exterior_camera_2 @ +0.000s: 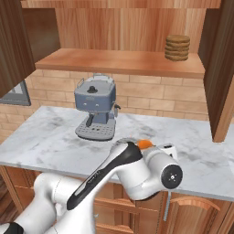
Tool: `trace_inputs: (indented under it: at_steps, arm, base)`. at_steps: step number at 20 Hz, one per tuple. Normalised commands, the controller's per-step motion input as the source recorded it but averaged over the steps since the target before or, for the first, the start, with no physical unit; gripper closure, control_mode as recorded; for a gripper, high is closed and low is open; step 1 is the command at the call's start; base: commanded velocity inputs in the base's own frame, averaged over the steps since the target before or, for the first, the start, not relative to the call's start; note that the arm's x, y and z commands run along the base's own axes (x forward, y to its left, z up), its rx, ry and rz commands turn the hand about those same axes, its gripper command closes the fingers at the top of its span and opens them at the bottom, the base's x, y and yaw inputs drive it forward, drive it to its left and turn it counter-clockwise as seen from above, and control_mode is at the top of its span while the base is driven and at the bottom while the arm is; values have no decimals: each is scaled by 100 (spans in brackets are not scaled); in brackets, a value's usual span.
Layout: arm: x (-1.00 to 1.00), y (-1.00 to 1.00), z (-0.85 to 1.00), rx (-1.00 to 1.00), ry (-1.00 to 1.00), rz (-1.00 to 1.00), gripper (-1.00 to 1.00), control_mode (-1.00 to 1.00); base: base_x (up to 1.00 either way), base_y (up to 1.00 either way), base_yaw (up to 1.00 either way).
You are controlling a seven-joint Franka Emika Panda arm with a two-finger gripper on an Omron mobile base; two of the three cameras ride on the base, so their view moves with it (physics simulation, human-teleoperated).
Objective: Pick the avocado and bread from the counter and place them on the plate. Then pick the jam from the cabinet and place it next to the plate. Lastly close the cabinet door.
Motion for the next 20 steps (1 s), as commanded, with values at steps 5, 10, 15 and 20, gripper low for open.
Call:
trace_inputs:
  at_steps: [5, 10, 15, 20]
  arm:
    - [2, -15, -33, -4, 0, -8, 100, -100]
    - [10, -12, -37, -6, 5, -3, 100, -100]
    - [33, -7, -35, -5, 8, 0, 100, -100]
    - [24, -34, -36, -1, 1, 3, 100, -100]
  base:
    - [0, 0, 0]
    - [0, 0, 0]
    - [0, 0, 0]
    - [0, 0, 0]
